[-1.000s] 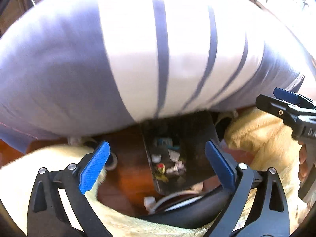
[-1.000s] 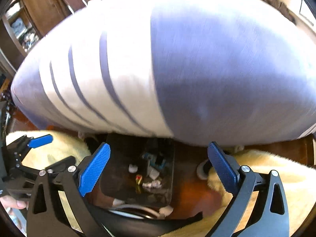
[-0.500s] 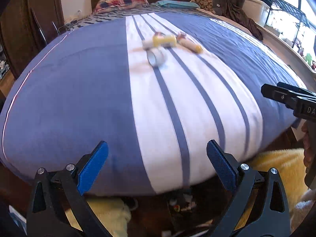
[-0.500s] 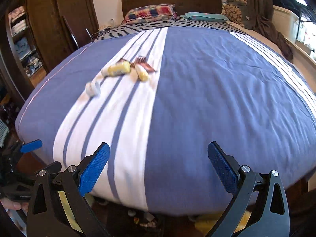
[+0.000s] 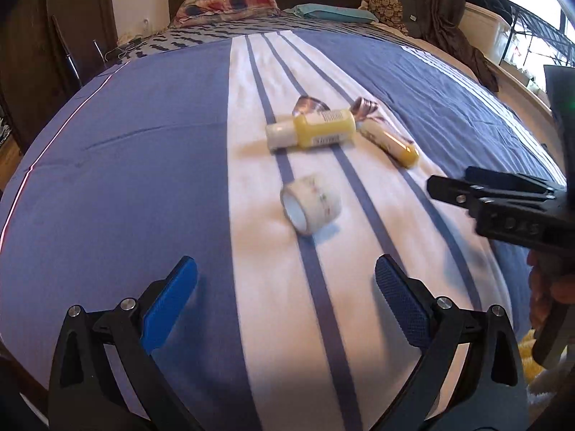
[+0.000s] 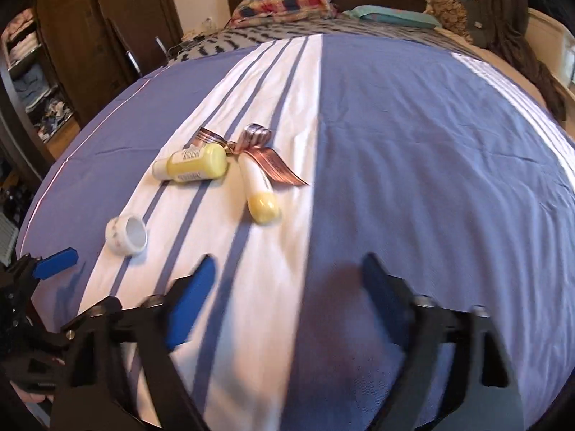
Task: Collect trash
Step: 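Grasp the white tape roll with the left tool while the right tool grasps the yellow-capped tube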
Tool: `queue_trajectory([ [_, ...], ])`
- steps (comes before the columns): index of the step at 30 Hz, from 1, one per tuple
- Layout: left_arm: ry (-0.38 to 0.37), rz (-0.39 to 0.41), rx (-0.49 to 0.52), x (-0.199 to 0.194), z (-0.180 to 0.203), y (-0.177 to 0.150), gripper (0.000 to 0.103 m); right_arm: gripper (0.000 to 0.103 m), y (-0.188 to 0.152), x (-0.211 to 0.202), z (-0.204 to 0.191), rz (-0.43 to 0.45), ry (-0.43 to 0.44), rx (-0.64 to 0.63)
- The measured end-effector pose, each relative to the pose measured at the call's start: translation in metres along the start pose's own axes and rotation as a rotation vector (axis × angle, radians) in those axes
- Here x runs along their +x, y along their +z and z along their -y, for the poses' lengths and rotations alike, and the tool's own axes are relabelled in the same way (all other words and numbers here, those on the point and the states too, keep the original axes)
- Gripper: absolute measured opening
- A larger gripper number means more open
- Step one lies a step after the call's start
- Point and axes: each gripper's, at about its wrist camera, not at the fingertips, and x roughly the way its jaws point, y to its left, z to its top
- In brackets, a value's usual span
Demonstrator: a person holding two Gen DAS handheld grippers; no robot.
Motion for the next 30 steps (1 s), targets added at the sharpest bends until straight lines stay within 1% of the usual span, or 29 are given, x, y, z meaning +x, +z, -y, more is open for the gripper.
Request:
queue_trajectory([
  [1, -0.002, 0.002, -0.001, 0.002, 0.001, 0.002, 0.093, 0.061, 0.004, 0.005, -0.002, -0.004, 0.000, -0.009],
  [3, -0.012, 0.004, 0.001, 0.007, 0.003, 0.009, 0.083, 0.055, 0.011, 0.013, -0.007, -0.010, 0.005, -0.021],
  [6, -0.026, -0.002, -0.003, 0.017, 0.004, 0.018, 0.072, 0.053, 0.023, 0.024, -0.011, -0.015, 0.018, -0.039],
  [10, -0.037, -0.010, -0.006, 0.028, 0.006, 0.029, 0.066, 0.052, 0.036, 0.040, -0.018, -0.026, 0.007, -0.056],
  [11, -0.040, -0.014, -0.005, 0.031, 0.008, 0.031, 0.063, 0.052, 0.039, 0.043, -0.019, -0.028, 0.007, -0.058],
  [14, -0.033, -0.029, -0.001, 0.039, 0.010, 0.034, 0.049, 0.047, 0.044, 0.047, -0.022, -0.034, -0.004, -0.067],
  [15, -0.029, -0.030, 0.002, 0.040, 0.010, 0.034, 0.044, 0.043, 0.046, 0.049, -0.022, -0.035, -0.009, -0.069],
  [16, -0.022, -0.031, 0.006, 0.040, 0.010, 0.035, 0.042, 0.037, 0.046, 0.049, -0.022, -0.035, -0.020, -0.073],
  [17, -0.019, -0.031, 0.006, 0.040, 0.010, 0.034, 0.036, 0.034, 0.044, 0.048, -0.023, -0.032, -0.027, -0.080],
  [18, -0.022, -0.031, 0.004, 0.039, 0.010, 0.033, 0.034, 0.026, 0.044, 0.048, -0.022, -0.031, -0.030, -0.085],
  [19, -0.025, -0.031, 0.003, 0.037, 0.009, 0.031, 0.033, 0.023, 0.041, 0.045, -0.023, -0.031, -0.034, -0.093],
  [22, -0.024, -0.030, 0.009, 0.030, 0.008, 0.025, 0.031, 0.021, 0.031, 0.037, -0.021, -0.031, -0.036, -0.098],
  [24, -0.036, -0.033, 0.015, 0.023, 0.008, 0.017, 0.023, 0.021, 0.022, 0.029, -0.020, -0.028, -0.032, -0.096],
  [30, -0.040, -0.023, 0.035, -0.001, 0.014, -0.013, 0.023, 0.021, -0.015, -0.004, -0.018, -0.012, -0.027, -0.092],
])
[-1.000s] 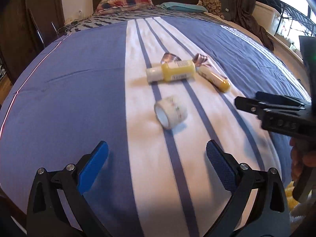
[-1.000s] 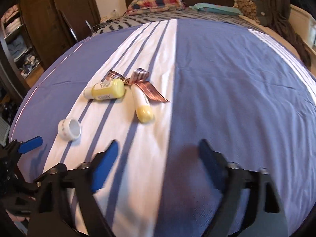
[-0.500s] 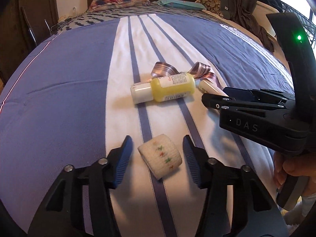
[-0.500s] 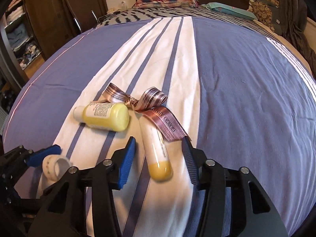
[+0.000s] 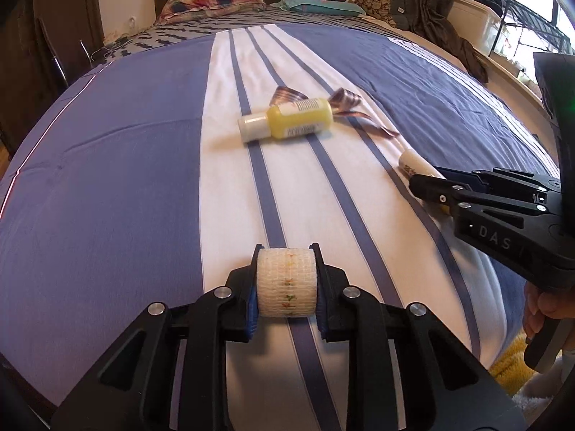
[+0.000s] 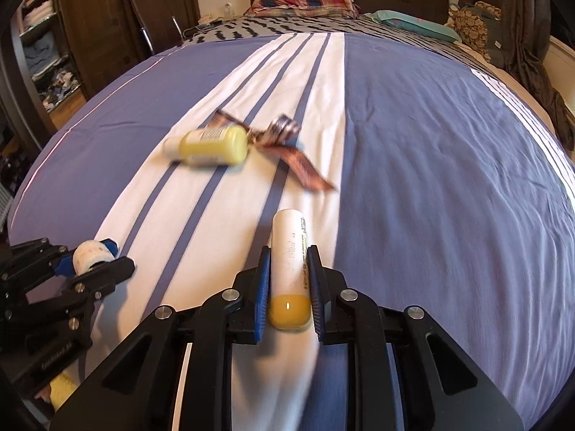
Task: Collect trash
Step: 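Carry the tape roll and tube to the bin and open both tools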
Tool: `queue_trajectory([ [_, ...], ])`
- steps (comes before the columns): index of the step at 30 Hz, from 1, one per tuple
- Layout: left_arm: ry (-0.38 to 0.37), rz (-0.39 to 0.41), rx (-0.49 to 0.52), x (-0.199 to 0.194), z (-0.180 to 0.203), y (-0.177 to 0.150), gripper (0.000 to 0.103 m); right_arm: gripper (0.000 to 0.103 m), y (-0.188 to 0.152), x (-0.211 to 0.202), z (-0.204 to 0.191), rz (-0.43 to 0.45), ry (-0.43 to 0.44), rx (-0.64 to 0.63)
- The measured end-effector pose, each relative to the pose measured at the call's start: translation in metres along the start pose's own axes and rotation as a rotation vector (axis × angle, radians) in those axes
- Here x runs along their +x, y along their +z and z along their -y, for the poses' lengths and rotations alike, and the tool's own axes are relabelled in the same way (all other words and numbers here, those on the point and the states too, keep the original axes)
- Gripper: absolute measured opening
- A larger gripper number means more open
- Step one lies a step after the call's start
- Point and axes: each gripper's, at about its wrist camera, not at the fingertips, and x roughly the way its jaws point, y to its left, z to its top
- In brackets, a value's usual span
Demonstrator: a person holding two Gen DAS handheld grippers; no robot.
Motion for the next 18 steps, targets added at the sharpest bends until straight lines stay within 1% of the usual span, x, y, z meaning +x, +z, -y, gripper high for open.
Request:
queue_trajectory([
  [4, -0.006, 0.012, 0.001, -0.018, 0.006, -0.022, 0.023, 0.021, -0.022, -0.019, -0.002, 0.013, 0.000, 0.001],
  [11, -0.015, 0.042, 0.020, -0.049, 0.023, -0.058, 0.023, 0.021, -0.069, -0.054, -0.005, 0.050, 0.042, 0.038],
  [18, -0.043, 0.085, 0.034, -0.083, 0.041, -0.089, 0.023, 0.021, -0.117, -0.085, -0.015, 0.071, 0.088, 0.064],
])
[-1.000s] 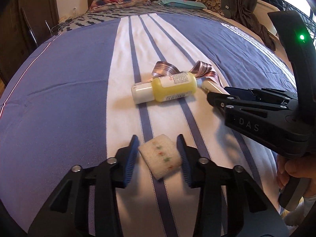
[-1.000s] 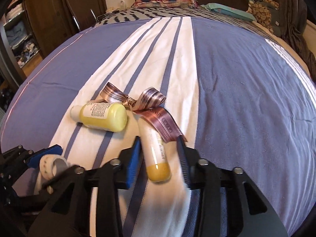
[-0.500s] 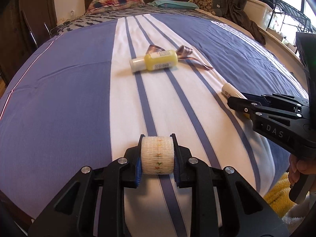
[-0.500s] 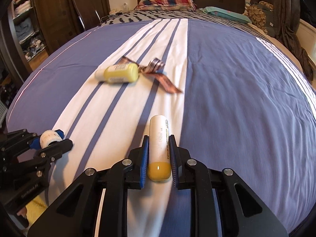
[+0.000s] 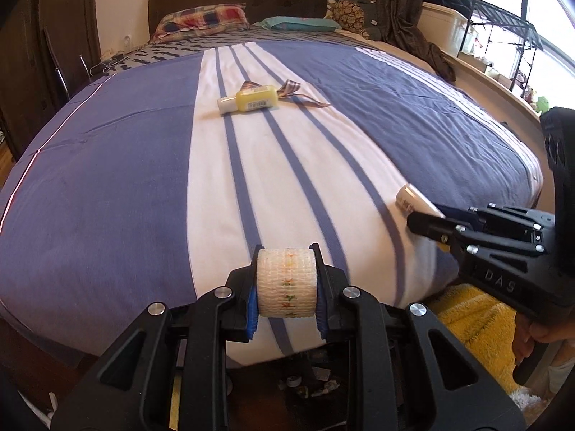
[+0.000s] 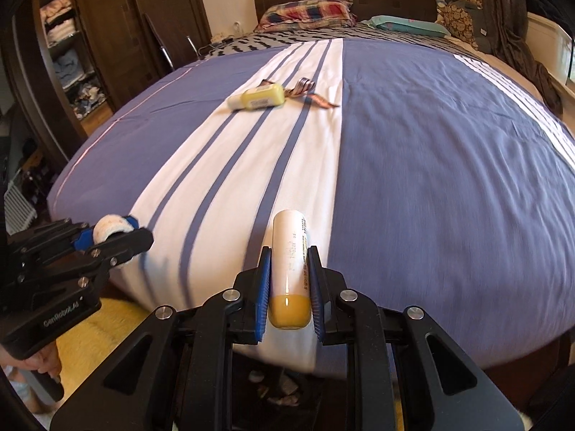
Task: Collect trash
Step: 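Carry the tape roll and tube to the bin and open both tools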
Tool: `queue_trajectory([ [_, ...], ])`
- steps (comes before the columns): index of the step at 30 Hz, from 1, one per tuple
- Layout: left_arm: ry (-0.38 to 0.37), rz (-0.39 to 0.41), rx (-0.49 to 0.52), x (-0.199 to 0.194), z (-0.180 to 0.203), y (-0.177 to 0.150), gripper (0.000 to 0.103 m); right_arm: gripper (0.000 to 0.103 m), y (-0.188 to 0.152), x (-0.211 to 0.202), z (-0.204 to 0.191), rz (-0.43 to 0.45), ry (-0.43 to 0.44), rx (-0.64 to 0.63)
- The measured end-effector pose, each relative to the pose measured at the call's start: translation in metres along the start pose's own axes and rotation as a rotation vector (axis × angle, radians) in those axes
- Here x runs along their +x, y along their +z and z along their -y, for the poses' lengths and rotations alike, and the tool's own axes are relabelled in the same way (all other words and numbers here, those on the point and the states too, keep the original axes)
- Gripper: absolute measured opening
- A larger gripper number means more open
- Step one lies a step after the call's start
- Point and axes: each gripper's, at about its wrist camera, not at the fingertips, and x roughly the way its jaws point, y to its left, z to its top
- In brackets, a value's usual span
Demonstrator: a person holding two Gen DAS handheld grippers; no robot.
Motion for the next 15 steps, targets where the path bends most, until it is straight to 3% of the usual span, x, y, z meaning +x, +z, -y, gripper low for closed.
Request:
queue_trajectory([
  [8, -0.031, -0.015, 0.000, -0.016, 0.017, -0.042, 0.023, 0.021, -0.052, -0.018, -0.010, -0.022, 0.019, 0.007],
  [15, -0.040, -0.088, -0.015, -0.005, 0.019, -0.085, 0.023, 0.021, -0.093, -0.003, -0.014, -0.106, 0.019, 0.017],
])
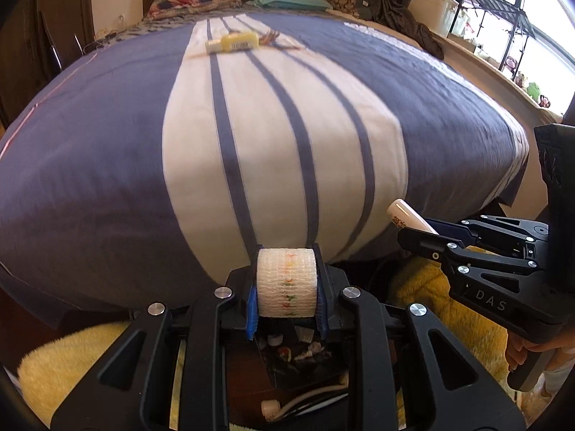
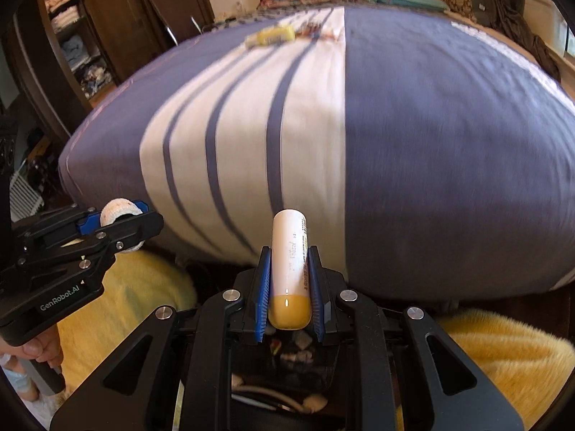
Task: Collect trash
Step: 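Carry the tape roll and tube to the bin and open both tools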
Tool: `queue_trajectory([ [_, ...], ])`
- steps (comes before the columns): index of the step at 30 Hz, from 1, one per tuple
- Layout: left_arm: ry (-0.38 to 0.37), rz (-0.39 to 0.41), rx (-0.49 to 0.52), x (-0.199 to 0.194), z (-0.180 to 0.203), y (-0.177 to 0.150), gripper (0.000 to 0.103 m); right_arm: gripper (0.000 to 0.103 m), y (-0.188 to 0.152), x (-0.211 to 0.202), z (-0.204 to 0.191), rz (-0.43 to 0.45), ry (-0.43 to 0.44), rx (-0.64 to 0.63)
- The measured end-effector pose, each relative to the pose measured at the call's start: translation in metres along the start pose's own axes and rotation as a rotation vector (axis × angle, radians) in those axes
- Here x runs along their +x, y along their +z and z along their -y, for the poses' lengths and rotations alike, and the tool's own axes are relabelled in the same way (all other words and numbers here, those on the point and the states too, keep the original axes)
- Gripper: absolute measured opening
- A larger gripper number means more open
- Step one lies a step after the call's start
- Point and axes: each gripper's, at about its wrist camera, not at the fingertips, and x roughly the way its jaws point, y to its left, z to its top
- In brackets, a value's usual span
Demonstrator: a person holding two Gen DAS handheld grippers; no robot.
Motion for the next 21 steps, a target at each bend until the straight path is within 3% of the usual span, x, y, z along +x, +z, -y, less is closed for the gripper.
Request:
queue_trajectory([
  [13, -0.034, -0.196, -0.056, 0.070, -0.013, -0.056, 0.023, 0.021, -0.036, 0.055, -0.002, -0.174, -0.011, 0.005],
  [21, -0.074, -0.313, -0.073, 0.109, -0.013, -0.074, 0.023, 0.021, -0.051, 0.089, 0.008, -0.280, -0.017, 0.039],
])
